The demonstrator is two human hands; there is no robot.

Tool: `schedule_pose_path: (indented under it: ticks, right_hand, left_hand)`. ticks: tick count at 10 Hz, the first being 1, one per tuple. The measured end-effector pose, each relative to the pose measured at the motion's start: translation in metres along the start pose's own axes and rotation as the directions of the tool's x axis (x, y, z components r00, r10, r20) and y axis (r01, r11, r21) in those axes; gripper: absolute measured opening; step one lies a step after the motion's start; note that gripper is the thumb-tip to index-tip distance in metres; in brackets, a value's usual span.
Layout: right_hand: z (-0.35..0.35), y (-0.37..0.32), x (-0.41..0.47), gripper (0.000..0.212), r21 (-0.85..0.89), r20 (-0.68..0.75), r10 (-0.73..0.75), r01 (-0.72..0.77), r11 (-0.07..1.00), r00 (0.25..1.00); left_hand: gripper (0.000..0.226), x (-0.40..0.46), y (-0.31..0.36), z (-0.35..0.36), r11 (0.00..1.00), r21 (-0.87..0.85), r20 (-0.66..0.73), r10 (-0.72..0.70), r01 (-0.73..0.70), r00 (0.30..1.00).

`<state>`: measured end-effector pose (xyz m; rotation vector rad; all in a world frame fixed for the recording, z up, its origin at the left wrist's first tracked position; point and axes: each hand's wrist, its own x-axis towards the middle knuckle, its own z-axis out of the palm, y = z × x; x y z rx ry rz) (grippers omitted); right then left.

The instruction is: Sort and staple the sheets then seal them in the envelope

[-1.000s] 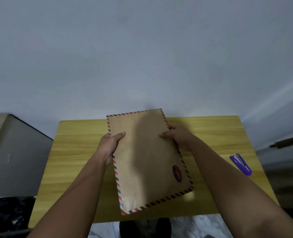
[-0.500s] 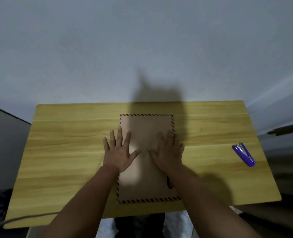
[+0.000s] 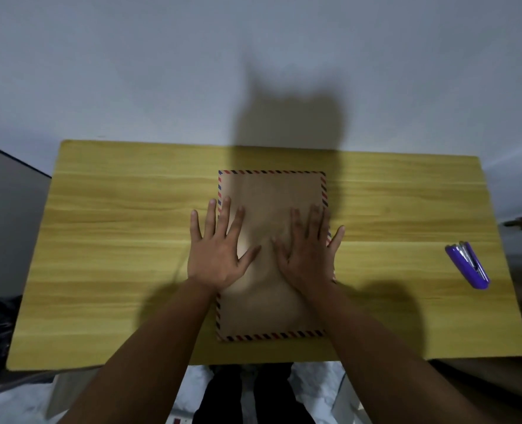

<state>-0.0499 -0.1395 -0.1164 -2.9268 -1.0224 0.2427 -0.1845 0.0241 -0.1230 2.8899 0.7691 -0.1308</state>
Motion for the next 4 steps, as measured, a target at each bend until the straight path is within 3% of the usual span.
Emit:
schedule_pose_path:
  ticks: [2,3,4]
  right_hand:
    - [-0.010,-0.003,0.002,0.080,0.010,0.068,0.033,-0.034,0.999,0.997]
    - [-0.033,-0.005,-0.003,0.082,0.077,0.170,0.042,-0.055,0.996,0.985]
    - [-0.080,-0.008,0.001,0.086,0.290,0.172,0.071,-0.119,0.950,0.983]
  left_hand:
    - [0.089,0.001,0.000,-0.007,1.000,-0.014,0.066,-0.014,0.015,0.998]
    - [0.094,0.003,0.000,-0.038,0.995,-0.089,0.192,-0.032,0.050,0.981]
    - [0.095,-0.019,0.010,-0.079,0.976,-0.213,0.205,-0.008,0.053,0.979]
